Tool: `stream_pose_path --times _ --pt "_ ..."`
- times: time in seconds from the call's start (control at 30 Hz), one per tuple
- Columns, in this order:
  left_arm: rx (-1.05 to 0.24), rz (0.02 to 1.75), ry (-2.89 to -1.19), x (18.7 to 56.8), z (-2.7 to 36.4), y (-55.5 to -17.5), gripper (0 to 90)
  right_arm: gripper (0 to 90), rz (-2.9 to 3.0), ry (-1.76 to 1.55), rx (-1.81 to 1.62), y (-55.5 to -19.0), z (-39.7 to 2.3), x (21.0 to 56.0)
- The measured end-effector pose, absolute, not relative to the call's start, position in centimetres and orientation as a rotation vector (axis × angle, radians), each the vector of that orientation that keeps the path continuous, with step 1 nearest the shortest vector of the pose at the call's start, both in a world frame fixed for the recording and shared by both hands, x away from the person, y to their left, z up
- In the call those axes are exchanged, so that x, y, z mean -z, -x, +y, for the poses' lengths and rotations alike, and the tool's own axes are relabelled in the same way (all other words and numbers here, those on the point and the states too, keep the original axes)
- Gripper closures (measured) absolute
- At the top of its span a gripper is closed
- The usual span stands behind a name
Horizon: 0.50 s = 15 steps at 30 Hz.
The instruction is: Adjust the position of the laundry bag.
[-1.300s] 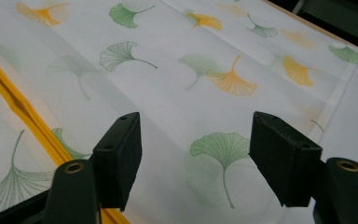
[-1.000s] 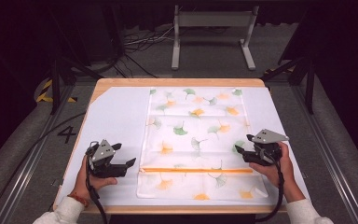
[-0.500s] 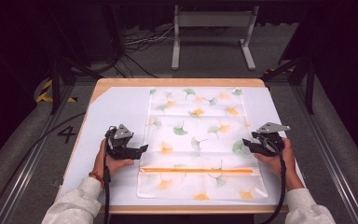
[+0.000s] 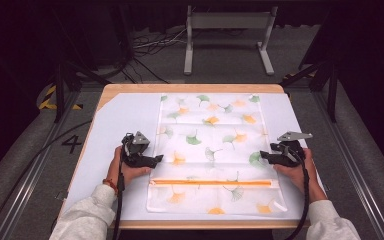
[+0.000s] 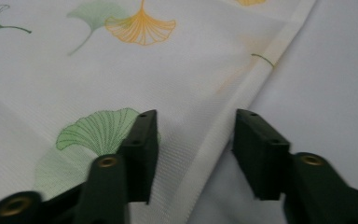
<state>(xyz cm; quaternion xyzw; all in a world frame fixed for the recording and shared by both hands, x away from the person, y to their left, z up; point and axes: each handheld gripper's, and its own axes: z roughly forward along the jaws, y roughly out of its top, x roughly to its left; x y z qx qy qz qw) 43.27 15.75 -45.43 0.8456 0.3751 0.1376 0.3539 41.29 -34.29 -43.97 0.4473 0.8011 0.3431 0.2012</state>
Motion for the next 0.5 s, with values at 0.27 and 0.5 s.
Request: stream_pose_path --times 0.27,0.5 --pt "-0.339 0.947 -2.201 44.98 16.17 -43.24 66.6 85.3 2.293 -1.204 -0.950 -40.93 -34.00 43.66" --pt "-0.300 0.903 -2.201 45.01 16.10 -43.23 87.5 89.8 2.299 -1.208 -0.938 -40.79 -33.70 43.50"
